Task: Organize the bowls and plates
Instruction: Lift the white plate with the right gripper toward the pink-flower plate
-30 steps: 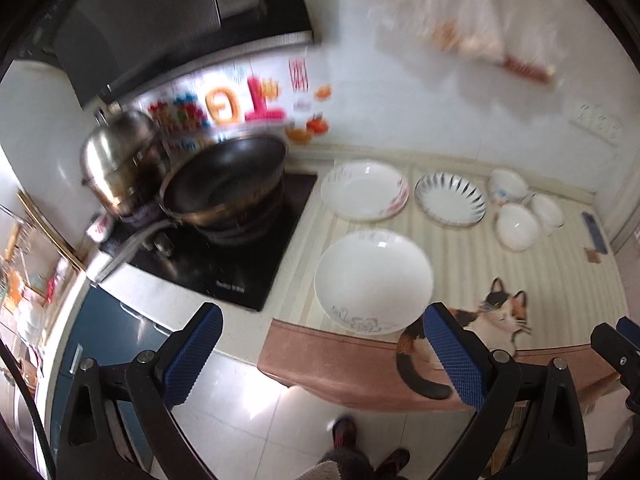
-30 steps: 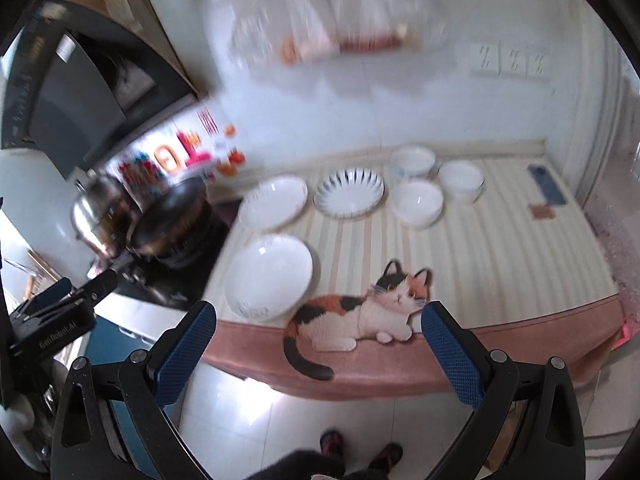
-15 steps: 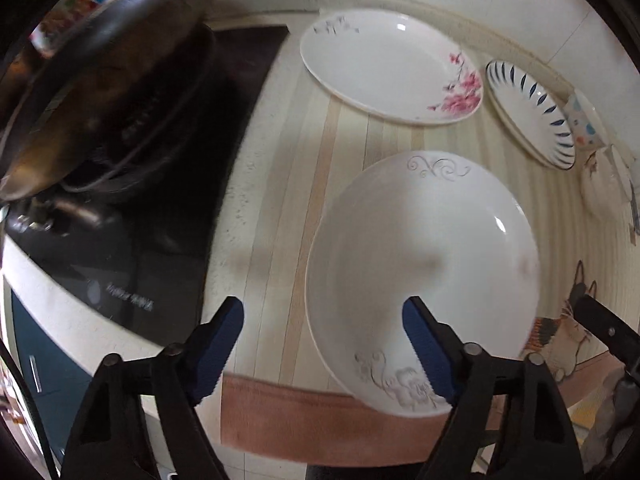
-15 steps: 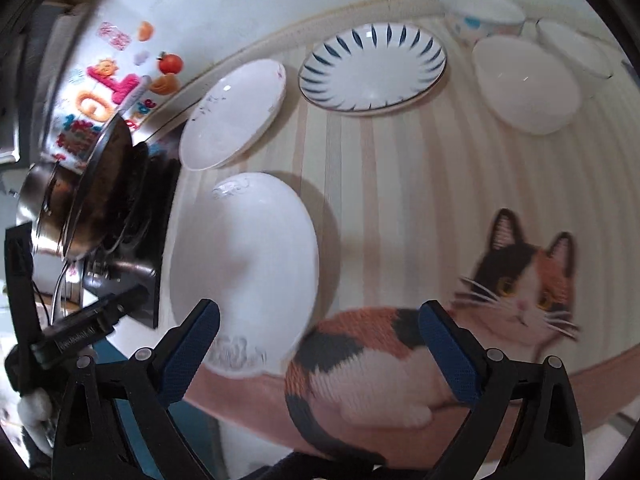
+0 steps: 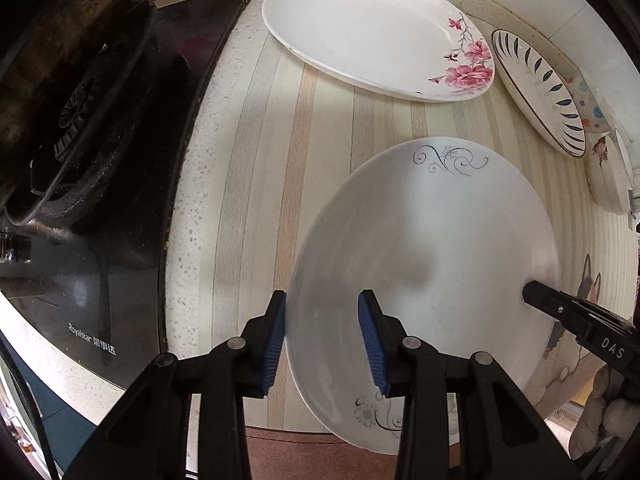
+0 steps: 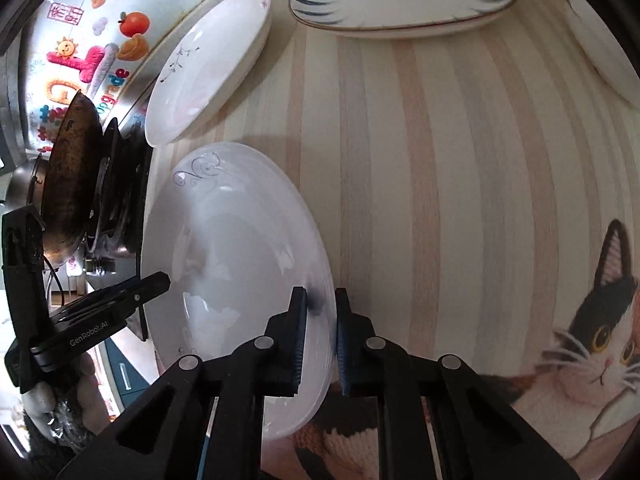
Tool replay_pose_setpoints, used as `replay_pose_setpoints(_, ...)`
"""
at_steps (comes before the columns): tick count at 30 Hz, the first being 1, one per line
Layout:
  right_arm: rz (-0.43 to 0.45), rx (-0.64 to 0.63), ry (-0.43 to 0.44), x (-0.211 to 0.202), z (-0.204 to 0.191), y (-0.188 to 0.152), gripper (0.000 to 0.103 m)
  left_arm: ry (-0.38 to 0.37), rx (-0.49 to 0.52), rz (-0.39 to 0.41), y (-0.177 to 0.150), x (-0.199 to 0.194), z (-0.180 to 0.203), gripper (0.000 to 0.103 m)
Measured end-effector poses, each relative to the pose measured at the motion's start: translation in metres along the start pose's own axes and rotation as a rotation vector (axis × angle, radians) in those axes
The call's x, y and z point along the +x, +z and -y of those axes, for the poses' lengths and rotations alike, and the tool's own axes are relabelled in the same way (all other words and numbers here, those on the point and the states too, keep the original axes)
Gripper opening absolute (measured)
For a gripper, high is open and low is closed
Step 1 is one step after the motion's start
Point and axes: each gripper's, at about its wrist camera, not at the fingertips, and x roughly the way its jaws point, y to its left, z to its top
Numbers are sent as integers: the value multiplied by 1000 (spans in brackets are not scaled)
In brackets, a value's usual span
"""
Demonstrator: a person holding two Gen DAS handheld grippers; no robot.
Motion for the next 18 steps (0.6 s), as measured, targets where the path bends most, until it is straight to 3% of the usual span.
replay_pose_setpoints(8, -23, -38, 27, -16, 11, 5, 15, 23, -20, 43, -11, -22, 26, 33)
replay_pose_setpoints(18, 16, -28, 59, -74, 59, 4, 15, -29, 24, 79, -31, -58, 103, 33)
